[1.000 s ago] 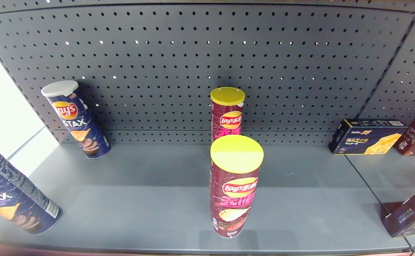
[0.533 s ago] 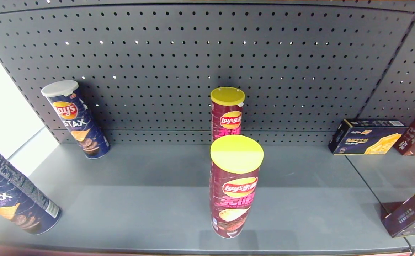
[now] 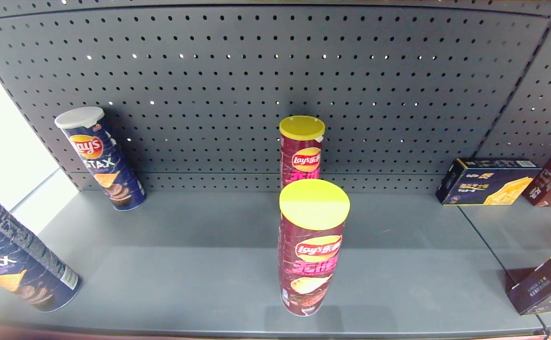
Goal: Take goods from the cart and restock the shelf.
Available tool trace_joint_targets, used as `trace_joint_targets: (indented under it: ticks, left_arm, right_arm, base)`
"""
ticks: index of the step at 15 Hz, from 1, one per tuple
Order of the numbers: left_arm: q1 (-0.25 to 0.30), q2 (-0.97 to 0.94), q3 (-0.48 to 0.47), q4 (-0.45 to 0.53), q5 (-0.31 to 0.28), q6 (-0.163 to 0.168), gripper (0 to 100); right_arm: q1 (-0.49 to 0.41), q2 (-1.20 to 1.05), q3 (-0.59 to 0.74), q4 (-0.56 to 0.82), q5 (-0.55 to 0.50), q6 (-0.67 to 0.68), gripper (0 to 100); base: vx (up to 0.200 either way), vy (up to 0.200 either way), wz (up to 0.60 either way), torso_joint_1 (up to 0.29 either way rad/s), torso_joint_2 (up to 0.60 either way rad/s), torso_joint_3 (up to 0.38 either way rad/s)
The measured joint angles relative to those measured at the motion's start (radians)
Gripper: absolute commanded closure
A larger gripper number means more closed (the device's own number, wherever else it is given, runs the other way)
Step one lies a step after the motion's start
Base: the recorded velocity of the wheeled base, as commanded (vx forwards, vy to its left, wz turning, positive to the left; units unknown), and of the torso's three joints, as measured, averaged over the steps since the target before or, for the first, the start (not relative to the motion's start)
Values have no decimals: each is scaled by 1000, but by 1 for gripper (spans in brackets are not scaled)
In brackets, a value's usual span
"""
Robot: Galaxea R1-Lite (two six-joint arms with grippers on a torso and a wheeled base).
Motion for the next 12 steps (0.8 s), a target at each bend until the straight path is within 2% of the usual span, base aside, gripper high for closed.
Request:
trace_joint_targets:
  ticks: [11, 12]
  left_arm:
    - [0, 0, 0, 0, 1, -1, 0]
    - [0, 0, 0, 0, 0, 1, 0]
  right_arm:
    - [0, -3, 0, 0, 1, -1, 0]
    - [0, -3, 0, 0, 1, -1, 0]
  base:
    - [0, 0, 0, 0, 0, 0]
    - [-200, 0, 0, 7, 2, 2]
